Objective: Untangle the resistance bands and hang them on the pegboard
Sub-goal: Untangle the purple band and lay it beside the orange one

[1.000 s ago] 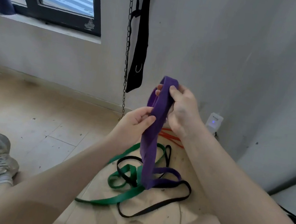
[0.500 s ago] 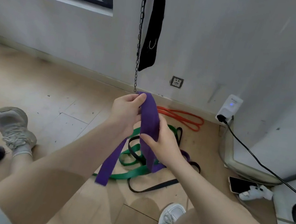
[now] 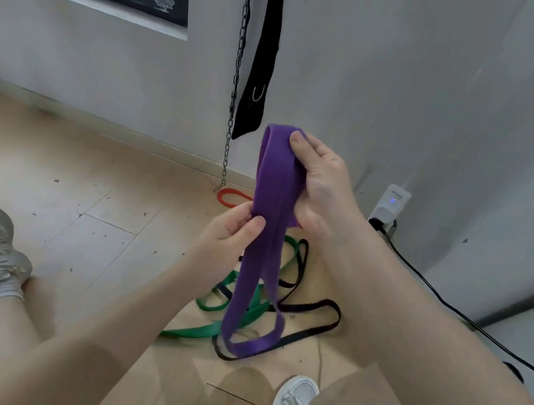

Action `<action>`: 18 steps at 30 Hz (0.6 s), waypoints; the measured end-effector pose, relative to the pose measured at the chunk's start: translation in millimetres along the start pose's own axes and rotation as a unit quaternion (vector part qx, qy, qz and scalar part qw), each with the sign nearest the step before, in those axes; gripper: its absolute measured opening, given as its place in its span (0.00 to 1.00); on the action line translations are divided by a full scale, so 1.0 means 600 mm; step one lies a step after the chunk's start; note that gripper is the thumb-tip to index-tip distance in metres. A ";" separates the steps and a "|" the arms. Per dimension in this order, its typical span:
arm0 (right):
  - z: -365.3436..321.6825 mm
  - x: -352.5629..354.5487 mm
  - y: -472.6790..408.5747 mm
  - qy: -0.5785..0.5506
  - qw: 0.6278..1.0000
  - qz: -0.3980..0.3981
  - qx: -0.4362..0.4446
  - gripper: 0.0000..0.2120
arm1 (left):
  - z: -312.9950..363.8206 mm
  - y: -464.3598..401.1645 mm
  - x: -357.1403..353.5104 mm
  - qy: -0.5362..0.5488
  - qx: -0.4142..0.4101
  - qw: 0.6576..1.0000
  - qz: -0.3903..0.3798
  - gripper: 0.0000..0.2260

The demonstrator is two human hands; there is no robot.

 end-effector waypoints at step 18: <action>0.119 0.066 0.047 0.063 0.993 0.043 -0.093 0.10 | -0.027 0.000 0.024 -0.240 -0.024 0.967 0.083 0.18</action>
Point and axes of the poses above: each hand's wrist, its own y-axis away from the middle knuckle, its own x-axis out of the back of the hand, z = x × y, the point moved 2 cm from there along -y, towards the middle knuckle, and after that the axes turned 2 degrees about -z, right-handed, at the moved point
